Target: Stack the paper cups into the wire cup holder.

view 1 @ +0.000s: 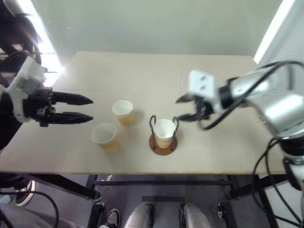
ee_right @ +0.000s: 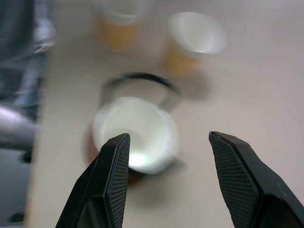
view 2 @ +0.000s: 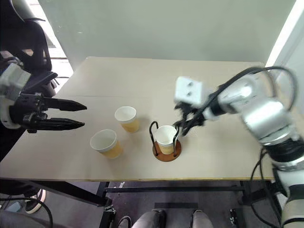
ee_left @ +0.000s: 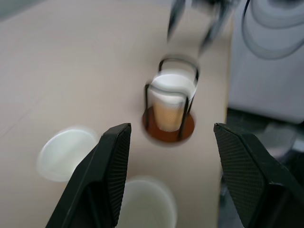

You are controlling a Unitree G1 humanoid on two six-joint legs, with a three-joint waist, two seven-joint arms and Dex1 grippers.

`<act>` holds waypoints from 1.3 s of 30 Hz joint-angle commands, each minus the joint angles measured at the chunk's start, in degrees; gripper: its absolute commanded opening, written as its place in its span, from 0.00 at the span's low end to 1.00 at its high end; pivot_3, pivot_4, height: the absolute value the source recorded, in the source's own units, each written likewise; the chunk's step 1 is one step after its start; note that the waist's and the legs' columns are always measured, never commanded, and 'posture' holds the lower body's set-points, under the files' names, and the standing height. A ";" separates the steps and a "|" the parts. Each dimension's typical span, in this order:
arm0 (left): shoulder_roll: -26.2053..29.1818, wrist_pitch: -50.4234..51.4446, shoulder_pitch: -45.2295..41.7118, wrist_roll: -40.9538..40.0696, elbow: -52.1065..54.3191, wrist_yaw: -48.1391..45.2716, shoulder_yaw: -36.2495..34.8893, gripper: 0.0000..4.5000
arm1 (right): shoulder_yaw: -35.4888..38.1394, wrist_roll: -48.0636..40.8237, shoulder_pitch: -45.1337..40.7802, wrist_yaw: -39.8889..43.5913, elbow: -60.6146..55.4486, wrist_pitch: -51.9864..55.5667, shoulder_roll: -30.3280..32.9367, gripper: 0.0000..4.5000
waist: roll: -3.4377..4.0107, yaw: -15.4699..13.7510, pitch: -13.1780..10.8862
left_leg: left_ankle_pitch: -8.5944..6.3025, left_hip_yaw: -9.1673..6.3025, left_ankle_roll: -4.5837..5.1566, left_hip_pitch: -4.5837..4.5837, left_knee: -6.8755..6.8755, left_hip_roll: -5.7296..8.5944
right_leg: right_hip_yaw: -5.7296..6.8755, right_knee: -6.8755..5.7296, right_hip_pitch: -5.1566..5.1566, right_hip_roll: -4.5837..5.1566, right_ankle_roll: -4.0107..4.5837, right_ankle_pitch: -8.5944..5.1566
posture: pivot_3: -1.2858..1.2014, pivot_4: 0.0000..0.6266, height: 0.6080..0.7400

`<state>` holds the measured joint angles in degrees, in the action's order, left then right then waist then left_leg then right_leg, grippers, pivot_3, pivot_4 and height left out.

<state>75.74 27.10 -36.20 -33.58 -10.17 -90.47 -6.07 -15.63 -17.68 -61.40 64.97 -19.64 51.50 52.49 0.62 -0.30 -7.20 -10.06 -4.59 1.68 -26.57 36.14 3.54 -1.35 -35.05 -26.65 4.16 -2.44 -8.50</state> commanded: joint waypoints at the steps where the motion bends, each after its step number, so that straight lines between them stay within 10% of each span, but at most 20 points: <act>1: 5.97 -7.58 -3.13 1.10 -2.95 -2.03 7.58 0.66 | 13.41 -6.14 -0.69 4.98 0.75 -2.32 5.31 0.59 | -0.04 0.04 0.00 | -0.05 0.00 -0.01 -0.02 -0.02 -0.01 | 0.00 0.07 -0.02 -0.01 0.01 -0.01 | 0.52 0.24 1.00; 7: 11.19 -15.12 -16.68 1.65 -7.22 -2.03 26.39 0.66 | 30.07 -21.07 -1.06 12.60 3.43 3.72 14.30 0.59 | -0.07 -0.17 0.00 | -0.16 -0.03 -0.16 -0.55 -0.03 -0.08 | 0.16 0.05 -0.49 -0.03 -0.19 -0.15 | 0.52 0.24 1.00; 17: 10.73 -19.95 -29.63 -1.52 -6.01 -2.03 51.72 0.66 | 38.08 -37.29 3.70 8.54 -2.74 10.60 16.28 0.59 | 0.01 0.51 -0.03 | 0.01 -0.02 -0.23 -0.46 0.01 -0.13 | 0.20 -0.11 -0.40 -0.02 -0.44 -0.28 | 0.52 0.24 1.00; 39: 0.89 -28.70 -30.05 0.69 -15.45 -2.03 64.52 0.66 | 40.07 -48.86 11.57 -6.36 -9.94 10.40 20.93 0.59 | 0.03 0.36 -0.02 | 0.27 -0.02 0.19 -0.47 0.34 -0.10 | 0.24 -0.14 -0.17 0.02 -0.93 -0.05 | 0.52 0.24 1.00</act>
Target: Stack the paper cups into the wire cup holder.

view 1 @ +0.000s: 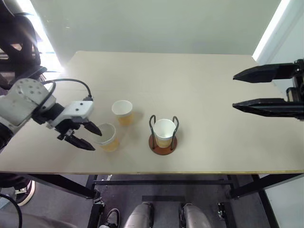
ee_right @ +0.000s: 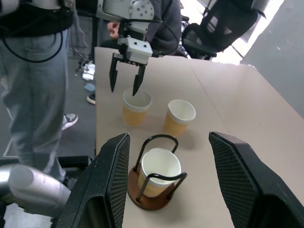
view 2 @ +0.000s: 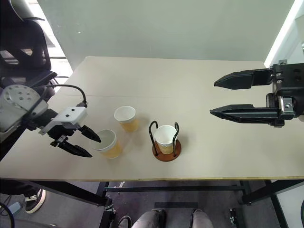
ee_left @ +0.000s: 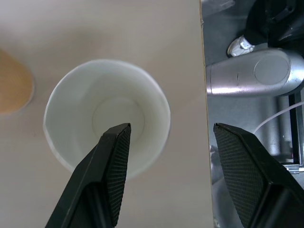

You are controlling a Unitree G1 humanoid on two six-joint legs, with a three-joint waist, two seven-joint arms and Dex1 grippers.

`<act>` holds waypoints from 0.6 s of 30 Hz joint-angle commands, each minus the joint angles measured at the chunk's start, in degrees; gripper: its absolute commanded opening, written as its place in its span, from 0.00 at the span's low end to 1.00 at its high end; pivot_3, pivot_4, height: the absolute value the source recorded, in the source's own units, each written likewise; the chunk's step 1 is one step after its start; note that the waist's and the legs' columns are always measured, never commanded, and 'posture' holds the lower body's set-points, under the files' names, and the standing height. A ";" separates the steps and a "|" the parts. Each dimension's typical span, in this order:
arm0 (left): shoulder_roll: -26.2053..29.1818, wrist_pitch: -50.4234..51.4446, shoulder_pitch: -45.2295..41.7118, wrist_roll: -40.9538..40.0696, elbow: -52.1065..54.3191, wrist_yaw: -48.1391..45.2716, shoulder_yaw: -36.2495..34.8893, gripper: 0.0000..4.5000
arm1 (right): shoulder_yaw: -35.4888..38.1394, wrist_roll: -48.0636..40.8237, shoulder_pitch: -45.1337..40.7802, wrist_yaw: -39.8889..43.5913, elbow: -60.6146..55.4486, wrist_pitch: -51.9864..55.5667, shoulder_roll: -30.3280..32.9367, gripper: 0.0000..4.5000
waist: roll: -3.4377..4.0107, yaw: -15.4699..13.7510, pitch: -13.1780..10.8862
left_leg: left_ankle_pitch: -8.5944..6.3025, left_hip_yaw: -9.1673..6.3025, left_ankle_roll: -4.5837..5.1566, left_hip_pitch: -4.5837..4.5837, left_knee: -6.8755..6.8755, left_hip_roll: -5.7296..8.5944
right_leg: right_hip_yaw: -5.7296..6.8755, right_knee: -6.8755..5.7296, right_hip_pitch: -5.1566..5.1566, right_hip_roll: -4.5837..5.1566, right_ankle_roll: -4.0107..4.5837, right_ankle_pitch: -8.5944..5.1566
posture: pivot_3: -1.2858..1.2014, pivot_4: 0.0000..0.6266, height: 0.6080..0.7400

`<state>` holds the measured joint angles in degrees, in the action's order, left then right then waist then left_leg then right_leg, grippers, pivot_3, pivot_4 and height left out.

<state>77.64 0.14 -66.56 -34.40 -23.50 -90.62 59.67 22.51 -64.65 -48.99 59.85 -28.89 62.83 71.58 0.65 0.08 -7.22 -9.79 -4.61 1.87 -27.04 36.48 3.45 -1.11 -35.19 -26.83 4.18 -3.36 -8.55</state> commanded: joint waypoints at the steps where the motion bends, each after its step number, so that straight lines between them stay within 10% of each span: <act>1: -1.69 -2.30 0.67 2.07 -2.73 -1.88 -1.54 0.66 | 1.84 -2.34 -0.94 -1.54 -0.67 -1.00 2.19 0.59 | 0.00 -0.04 0.00 | 0.00 0.00 0.00 0.00 0.02 0.00 | 0.01 0.00 0.01 0.00 -0.03 0.00 | 0.52 0.24 1.00; 10: -6.18 -4.99 2.06 5.83 -6.85 -1.88 -3.15 0.66 | 1.17 -4.25 -0.64 -3.14 -0.58 -2.49 4.80 0.59 | -0.01 -0.17 0.00 | -0.01 -0.01 0.01 -0.01 0.16 0.02 | 0.00 -0.01 0.05 0.00 -0.25 -0.07 | 0.52 0.24 1.00; 18: -8.38 -6.90 2.78 6.93 -7.41 -1.88 -5.61 0.15 | 1.42 -4.78 0.21 -3.62 -0.68 -3.54 5.64 0.60 | -0.01 -0.29 0.01 | -0.01 0.00 0.04 -0.05 0.25 0.03 | 0.00 -0.03 0.05 0.00 -0.47 -0.15 | 0.52 0.24 1.00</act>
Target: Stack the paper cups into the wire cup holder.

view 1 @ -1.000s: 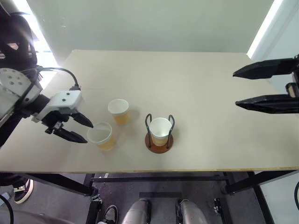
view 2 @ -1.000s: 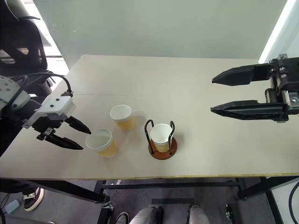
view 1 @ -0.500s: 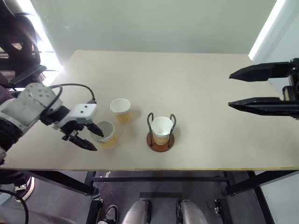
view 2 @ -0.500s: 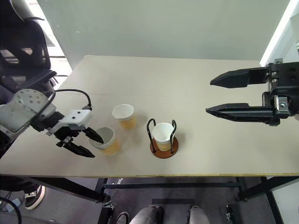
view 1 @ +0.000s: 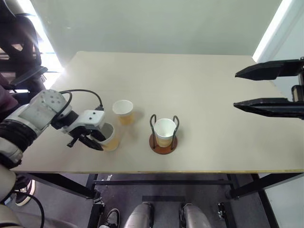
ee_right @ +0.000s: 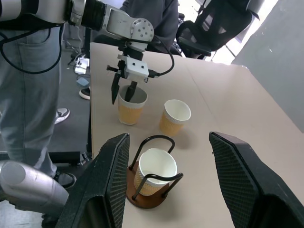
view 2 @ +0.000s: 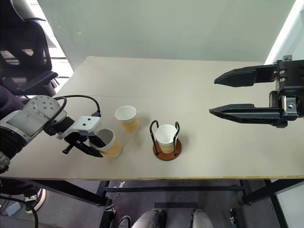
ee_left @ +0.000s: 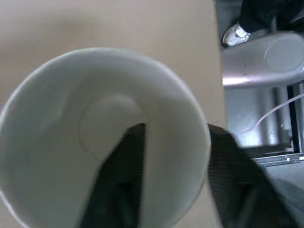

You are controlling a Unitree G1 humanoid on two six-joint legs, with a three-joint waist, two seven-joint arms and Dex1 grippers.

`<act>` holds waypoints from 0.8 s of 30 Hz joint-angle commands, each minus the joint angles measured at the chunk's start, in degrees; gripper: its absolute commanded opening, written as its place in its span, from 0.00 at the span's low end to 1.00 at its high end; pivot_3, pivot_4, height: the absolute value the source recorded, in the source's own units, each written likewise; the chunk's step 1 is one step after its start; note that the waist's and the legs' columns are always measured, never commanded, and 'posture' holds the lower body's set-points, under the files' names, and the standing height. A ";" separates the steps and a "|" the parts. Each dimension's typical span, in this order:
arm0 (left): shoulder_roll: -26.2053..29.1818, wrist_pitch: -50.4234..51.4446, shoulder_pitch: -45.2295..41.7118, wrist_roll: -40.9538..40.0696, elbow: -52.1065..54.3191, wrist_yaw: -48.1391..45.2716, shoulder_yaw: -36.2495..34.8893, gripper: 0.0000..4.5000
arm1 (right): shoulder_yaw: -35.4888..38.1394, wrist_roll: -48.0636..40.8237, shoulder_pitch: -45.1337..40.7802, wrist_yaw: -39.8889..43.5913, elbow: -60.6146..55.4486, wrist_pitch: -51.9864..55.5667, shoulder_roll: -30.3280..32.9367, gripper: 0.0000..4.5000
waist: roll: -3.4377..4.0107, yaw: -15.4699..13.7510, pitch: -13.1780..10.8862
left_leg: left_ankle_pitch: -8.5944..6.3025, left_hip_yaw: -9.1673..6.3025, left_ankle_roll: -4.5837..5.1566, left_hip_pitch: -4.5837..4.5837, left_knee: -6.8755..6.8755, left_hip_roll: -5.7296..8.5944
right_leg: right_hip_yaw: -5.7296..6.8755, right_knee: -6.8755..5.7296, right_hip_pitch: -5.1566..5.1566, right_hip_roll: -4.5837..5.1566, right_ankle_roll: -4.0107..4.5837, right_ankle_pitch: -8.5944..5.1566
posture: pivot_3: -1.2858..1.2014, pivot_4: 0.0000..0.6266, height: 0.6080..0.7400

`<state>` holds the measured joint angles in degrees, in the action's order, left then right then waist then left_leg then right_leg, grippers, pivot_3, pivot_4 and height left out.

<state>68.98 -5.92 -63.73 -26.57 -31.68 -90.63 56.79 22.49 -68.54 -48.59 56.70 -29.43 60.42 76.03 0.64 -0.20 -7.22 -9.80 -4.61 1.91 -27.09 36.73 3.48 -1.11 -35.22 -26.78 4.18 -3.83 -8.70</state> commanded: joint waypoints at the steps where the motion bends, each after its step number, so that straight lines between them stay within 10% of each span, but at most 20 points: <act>1: 0.07 -0.55 -0.19 -1.56 1.38 -1.87 -3.32 0.08 | 1.59 -0.88 0.07 -0.46 -0.20 -1.18 1.34 0.60 | 0.00 -0.02 0.00 | 0.00 0.00 0.00 0.00 0.01 0.00 | 0.00 0.00 0.00 0.00 -0.01 0.00 | 0.52 0.24 1.00; 14: 8.62 17.59 -11.42 -28.56 19.37 -1.87 -8.16 0.01 | 12.34 -2.24 10.33 -0.71 -2.90 1.00 2.55 0.60 | 0.00 -0.21 0.00 | -0.17 0.00 0.11 -0.21 0.11 0.07 | 0.04 0.20 -0.02 0.05 -0.30 -0.01 | 0.52 0.24 1.00; 24: -7.44 10.87 -25.97 -29.14 3.89 -1.87 -6.44 0.01 | 32.94 -5.84 24.47 -6.30 -8.64 7.82 -2.86 0.60 | 0.18 -1.01 -0.05 | -0.23 -0.46 0.25 -0.10 0.33 0.46 | -0.18 0.27 0.39 0.11 -0.46 -0.11 | 0.52 0.24 1.00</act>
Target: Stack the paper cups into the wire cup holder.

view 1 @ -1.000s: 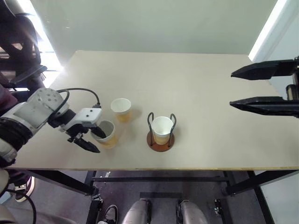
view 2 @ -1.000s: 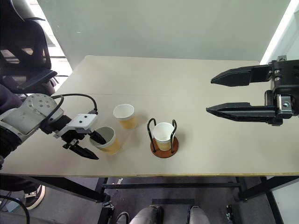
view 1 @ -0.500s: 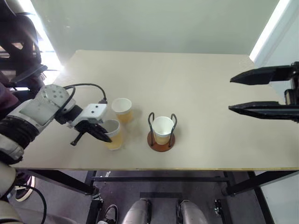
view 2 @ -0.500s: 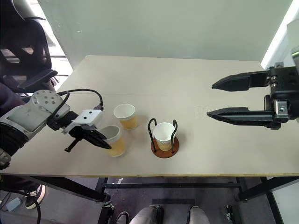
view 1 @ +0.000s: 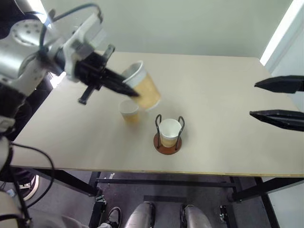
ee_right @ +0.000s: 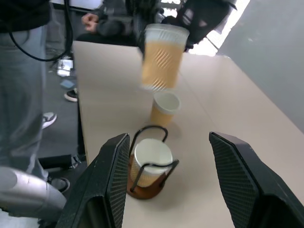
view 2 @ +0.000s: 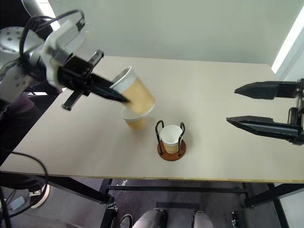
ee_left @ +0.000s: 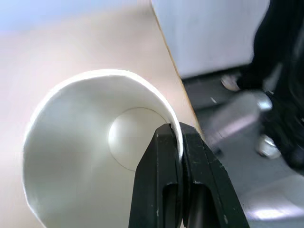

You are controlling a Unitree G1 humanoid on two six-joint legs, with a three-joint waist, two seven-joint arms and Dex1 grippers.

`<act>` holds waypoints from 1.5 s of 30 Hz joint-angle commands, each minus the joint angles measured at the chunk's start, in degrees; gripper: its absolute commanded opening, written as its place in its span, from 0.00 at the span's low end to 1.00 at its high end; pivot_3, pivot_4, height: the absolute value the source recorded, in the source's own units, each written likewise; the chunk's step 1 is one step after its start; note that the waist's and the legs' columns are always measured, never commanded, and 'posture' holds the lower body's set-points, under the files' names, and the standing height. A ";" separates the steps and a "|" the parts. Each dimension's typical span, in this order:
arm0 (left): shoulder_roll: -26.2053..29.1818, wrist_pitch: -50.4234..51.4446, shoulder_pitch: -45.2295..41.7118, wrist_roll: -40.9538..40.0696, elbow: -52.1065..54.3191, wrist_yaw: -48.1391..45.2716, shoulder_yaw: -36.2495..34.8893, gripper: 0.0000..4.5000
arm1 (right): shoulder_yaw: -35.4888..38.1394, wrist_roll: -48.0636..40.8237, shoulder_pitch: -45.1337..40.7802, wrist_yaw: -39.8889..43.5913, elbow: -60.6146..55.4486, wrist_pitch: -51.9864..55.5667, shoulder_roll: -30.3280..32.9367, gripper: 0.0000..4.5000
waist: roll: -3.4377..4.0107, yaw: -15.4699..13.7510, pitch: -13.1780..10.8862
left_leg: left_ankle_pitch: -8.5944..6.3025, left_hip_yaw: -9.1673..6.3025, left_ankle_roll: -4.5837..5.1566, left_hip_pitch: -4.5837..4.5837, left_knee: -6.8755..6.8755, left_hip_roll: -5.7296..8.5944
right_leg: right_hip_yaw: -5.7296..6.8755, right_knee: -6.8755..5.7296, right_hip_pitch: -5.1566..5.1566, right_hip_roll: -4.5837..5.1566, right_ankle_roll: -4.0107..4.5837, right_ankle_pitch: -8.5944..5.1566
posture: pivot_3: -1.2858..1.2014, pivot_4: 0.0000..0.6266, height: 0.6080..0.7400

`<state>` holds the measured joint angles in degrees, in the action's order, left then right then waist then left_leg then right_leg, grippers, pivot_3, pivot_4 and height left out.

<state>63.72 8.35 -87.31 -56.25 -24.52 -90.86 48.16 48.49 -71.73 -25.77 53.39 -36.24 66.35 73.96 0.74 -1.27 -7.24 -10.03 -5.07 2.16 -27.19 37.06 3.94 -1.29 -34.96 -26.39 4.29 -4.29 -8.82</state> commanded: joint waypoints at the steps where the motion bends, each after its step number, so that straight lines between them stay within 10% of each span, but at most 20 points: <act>1: -3.53 -4.77 -3.03 0.90 -4.19 -1.64 3.78 0.01 | 8.55 -4.02 2.73 -4.19 -2.72 2.50 -1.16 0.60 | 0.10 0.21 -0.01 | -0.03 -0.01 0.04 0.00 0.01 0.06 | -0.10 0.00 0.00 0.02 -0.02 0.00 | 0.52 0.24 1.00; 14: -17.97 -18.34 -10.11 0.55 -14.85 -1.64 20.80 0.01 | 21.27 -23.01 13.29 -22.74 -8.26 2.29 1.83 0.60 | 0.14 -0.28 -0.10 | -0.63 0.11 0.73 -0.40 0.44 0.30 | -0.15 0.09 -0.02 0.19 -1.10 -0.18 | 0.52 0.24 1.00; 45: -22.37 -29.59 -15.76 -3.99 -13.08 -1.64 40.15 0.01 | 29.10 -36.02 25.81 -38.80 -13.35 -4.11 3.45 0.60 | 0.18 -0.63 -0.09 | -2.24 0.84 1.57 -0.33 2.03 0.45 | -0.14 0.11 0.59 0.72 -1.83 -0.28 | 0.52 0.24 1.00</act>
<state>41.41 -19.82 -101.03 -59.52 -37.98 -90.85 87.90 75.13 -106.81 0.04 15.89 -49.77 63.72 76.75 0.92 -1.90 -7.33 -12.27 -4.22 3.73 -27.48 39.10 4.39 -1.41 -34.85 -25.78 5.00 -6.11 -9.09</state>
